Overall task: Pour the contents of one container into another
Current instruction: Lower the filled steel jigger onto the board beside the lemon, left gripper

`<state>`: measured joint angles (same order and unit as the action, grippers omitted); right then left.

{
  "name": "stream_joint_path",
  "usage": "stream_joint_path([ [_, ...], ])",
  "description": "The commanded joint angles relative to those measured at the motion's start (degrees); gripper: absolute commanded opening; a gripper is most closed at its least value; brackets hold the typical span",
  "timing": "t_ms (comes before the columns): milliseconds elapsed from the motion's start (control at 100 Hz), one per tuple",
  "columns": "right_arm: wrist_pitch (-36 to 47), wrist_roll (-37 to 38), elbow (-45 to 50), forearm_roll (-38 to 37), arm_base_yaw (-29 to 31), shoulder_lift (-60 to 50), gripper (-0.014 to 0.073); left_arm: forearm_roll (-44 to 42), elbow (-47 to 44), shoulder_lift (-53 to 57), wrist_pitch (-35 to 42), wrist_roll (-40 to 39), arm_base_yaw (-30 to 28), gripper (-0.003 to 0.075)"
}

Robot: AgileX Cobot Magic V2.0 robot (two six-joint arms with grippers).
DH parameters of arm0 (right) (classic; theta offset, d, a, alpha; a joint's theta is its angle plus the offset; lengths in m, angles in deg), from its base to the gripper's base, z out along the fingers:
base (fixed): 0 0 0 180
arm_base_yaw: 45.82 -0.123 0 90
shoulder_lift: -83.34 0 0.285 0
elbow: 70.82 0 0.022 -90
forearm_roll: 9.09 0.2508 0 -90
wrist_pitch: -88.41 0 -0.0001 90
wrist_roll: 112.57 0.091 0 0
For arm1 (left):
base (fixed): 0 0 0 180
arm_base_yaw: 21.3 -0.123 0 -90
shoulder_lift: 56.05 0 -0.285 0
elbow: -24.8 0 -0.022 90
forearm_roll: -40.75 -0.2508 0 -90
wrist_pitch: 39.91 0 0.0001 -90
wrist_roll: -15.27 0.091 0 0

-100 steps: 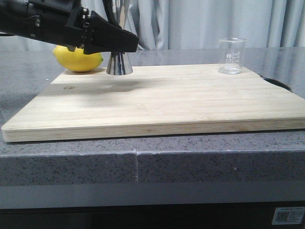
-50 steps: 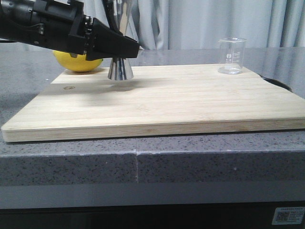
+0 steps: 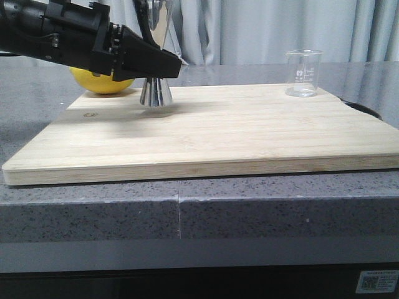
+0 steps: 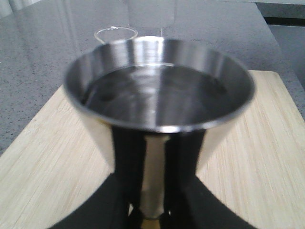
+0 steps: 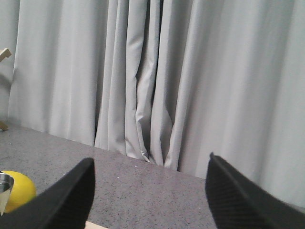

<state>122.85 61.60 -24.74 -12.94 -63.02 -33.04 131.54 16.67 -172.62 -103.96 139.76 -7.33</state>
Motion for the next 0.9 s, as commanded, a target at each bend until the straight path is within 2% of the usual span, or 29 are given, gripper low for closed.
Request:
stream_joint_path([
  [0, 4.03, -0.36, -1.43, -0.22, -0.07, -1.1, 0.0449, 4.36, 1.6, 1.76, -3.02, 0.19, -0.26, -0.0002],
  [890, 4.03, -0.36, -1.43, -0.22, -0.07, -1.1, 0.0449, 4.29, 1.6, 1.23, -2.05, 0.5, -0.26, -0.0002],
])
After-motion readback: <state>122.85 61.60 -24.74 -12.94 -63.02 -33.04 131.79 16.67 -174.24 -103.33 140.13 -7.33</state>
